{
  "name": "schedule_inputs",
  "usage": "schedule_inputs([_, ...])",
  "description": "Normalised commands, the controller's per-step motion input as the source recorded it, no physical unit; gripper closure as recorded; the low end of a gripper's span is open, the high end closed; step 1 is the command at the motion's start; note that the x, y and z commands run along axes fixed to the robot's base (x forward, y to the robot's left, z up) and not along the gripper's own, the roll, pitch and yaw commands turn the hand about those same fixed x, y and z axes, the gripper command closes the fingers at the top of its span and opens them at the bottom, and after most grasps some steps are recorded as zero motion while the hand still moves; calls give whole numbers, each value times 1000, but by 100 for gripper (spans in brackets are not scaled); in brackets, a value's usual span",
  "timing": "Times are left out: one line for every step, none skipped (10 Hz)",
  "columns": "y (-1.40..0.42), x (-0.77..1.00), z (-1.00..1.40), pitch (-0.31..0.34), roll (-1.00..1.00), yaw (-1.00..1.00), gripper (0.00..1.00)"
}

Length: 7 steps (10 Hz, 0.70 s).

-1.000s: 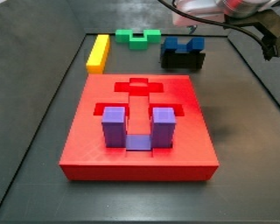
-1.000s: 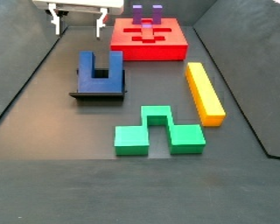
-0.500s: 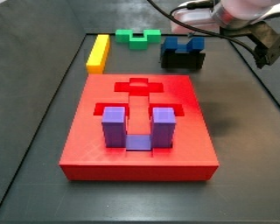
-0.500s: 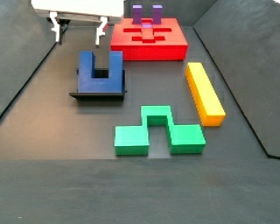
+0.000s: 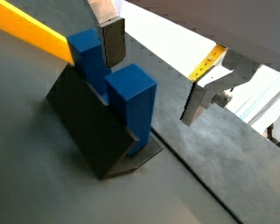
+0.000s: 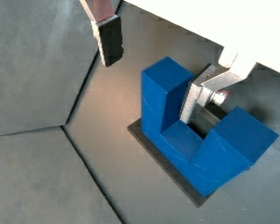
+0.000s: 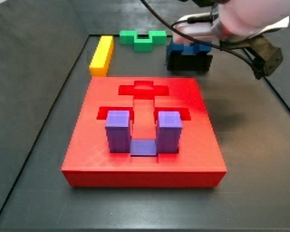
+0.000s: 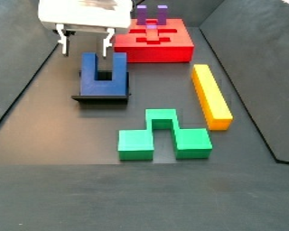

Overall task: Pick up the blue object. Move up. Place the blue object on the fixture. Regrasp the blue object. Move to above the board. Insert the blue object.
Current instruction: Regrasp the blue object.

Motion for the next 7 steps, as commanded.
schedule_inputs([0,-9,-280,0,37,60,0])
schedule_inputs([0,0,-329,0,129,89,0])
schedule_inputs([0,0,-311,0,151,103,0])
schedule_inputs([0,0,-169,0,97,71,0])
schedule_inputs([0,0,-51,0,83,0,0])
schedule_inputs([0,0,0,0,29,0,0])
schedule_inputs([0,0,-60,0,0,0,0])
